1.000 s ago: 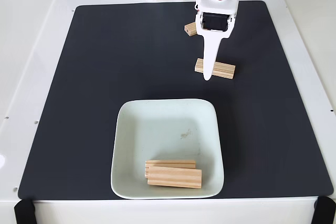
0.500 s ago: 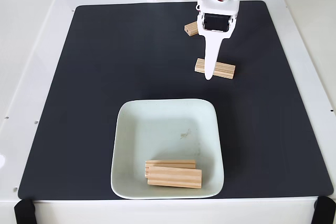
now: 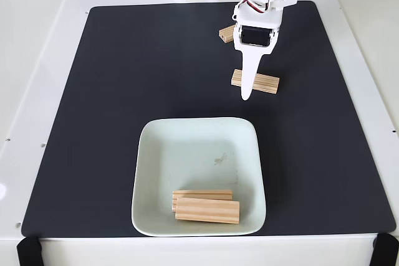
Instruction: Pick up the wooden block and place them on the plate.
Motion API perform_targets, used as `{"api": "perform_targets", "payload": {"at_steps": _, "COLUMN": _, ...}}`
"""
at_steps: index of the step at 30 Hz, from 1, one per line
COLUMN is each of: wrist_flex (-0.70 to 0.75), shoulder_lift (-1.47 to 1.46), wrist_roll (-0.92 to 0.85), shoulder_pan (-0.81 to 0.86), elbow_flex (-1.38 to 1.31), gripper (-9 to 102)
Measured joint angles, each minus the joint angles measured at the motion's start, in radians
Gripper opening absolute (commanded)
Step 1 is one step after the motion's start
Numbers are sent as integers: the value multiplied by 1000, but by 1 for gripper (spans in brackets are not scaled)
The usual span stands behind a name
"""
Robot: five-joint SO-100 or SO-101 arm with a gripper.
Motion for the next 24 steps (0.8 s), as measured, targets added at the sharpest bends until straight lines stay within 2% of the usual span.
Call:
{"api": "perform_targets", "payload": {"at_steps": 19, "wrist_flex": -74, "shoulder_lift": -11, "wrist_roll": 0, "shoulder_pan": -8, "elbow_flex": 2, "gripper": 40}}
{"api": "perform_targets", "payload": {"at_steps": 24, "wrist_flex": -77, "shoulder_lift": -15, "wrist_roll": 48, "shoulder_pan": -17, "elbow_flex": 2, "gripper": 40}}
